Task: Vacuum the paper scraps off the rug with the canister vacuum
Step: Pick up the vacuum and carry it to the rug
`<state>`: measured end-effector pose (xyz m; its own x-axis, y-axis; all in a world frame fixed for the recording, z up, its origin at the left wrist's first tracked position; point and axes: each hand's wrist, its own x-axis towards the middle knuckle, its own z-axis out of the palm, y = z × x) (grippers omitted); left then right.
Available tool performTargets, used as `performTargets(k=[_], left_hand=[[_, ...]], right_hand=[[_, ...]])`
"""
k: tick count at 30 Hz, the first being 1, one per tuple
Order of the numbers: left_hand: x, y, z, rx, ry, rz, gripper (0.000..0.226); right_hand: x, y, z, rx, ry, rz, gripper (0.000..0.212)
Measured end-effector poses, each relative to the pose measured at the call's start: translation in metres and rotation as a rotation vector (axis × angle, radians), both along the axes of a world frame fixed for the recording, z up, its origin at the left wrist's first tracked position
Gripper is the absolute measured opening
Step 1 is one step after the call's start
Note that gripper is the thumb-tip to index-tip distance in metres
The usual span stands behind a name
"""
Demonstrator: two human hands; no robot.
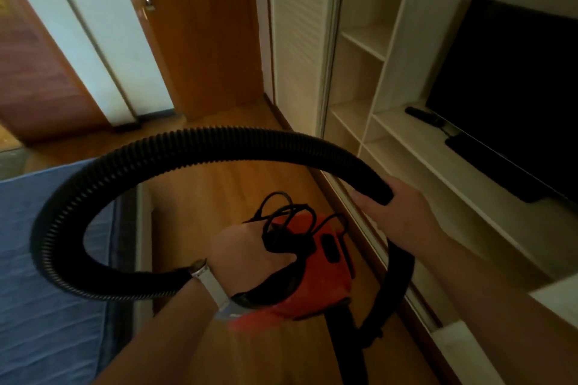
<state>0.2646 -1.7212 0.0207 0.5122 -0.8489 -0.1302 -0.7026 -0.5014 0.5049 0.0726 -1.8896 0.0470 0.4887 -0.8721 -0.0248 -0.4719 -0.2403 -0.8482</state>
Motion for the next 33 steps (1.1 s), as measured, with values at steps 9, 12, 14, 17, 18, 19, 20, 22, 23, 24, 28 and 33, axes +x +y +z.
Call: performTargets(k=[9, 12, 14, 17, 18, 19, 20, 22, 23, 24, 28, 33], left_hand=[[0.102, -0.069, -0.009, 0.090, -0.125, 0.089, 0.037], [0.137, -0.103, -0.021, 0.096, -0.094, 0.207, 0.051], [0.160, -0.129, -0.028, 0.094, -0.077, 0.265, 0.062], [0.187, -0.171, -0.024, 0.131, -0.063, 0.328, 0.059], [0.196, -0.185, -0.020, 0.153, -0.071, 0.341, 0.053], [0.206, -0.199, -0.015, 0.164, -0.080, 0.360, 0.048], [0.216, -0.213, -0.011, 0.161, -0.091, 0.386, 0.045], [0.235, -0.238, -0.008, 0.121, -0.102, 0.437, 0.042], [0.243, -0.248, -0.006, 0.107, -0.104, 0.463, 0.042], [0.250, -0.255, -0.005, 0.102, -0.098, 0.497, 0.042], [0.294, -0.270, -0.003, 0.063, -0.055, 0.625, 0.034], [0.360, -0.282, -0.020, 0.042, -0.014, 0.657, 0.042]], right_hand=[[0.124, -0.103, -0.015, 0.017, -0.027, 0.130, 0.019], [0.176, -0.153, -0.027, 0.051, -0.023, 0.205, 0.023], [0.213, -0.187, -0.031, 0.059, -0.029, 0.275, 0.024], [0.261, -0.238, -0.029, 0.089, -0.048, 0.368, 0.022], [0.274, -0.256, -0.029, 0.094, -0.043, 0.391, 0.022], [0.287, -0.274, -0.027, 0.103, -0.040, 0.411, 0.022], [0.301, -0.291, -0.025, 0.114, -0.042, 0.430, 0.022], [0.330, -0.323, -0.022, 0.107, -0.045, 0.470, 0.022], [0.342, -0.335, -0.021, 0.092, -0.039, 0.491, 0.022], [0.354, -0.343, -0.020, 0.078, -0.032, 0.515, 0.022], [0.407, -0.362, -0.019, 0.069, -0.017, 0.615, 0.022], [0.484, -0.380, -0.026, 0.027, 0.007, 0.653, 0.022]])
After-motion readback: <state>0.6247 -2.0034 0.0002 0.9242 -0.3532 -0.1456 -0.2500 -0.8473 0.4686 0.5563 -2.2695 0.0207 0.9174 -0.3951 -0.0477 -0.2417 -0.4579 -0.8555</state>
